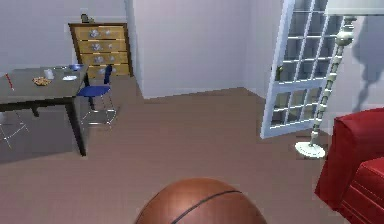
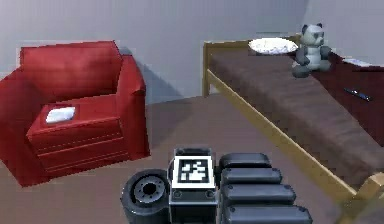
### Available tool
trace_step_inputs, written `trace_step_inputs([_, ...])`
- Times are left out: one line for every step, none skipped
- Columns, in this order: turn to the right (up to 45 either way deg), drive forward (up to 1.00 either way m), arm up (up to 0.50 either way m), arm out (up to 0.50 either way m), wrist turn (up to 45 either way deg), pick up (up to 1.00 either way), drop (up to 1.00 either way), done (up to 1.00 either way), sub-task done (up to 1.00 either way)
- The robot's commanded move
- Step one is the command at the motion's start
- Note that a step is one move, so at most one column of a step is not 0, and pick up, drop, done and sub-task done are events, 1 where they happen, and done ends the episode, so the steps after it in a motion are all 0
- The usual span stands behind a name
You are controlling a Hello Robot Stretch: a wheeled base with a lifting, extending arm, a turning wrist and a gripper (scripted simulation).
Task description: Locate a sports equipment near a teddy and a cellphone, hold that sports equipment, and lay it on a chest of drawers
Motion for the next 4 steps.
trace_step_inputs([0.0, 1.00, 0.00, 0.00, 0.0, 0.00, 0.00, 0.00, 0.00])
trace_step_inputs([3.0, 0.00, 0.00, 0.00, 0.0, 0.00, 0.00, 0.00, 0.00])
trace_step_inputs([0.0, 1.00, 0.00, 0.00, 0.0, 0.00, 0.00, 0.00, 0.00])
trace_step_inputs([0.0, 0.35, 0.00, 0.00, 0.0, 0.00, 0.00, 0.00, 0.00])
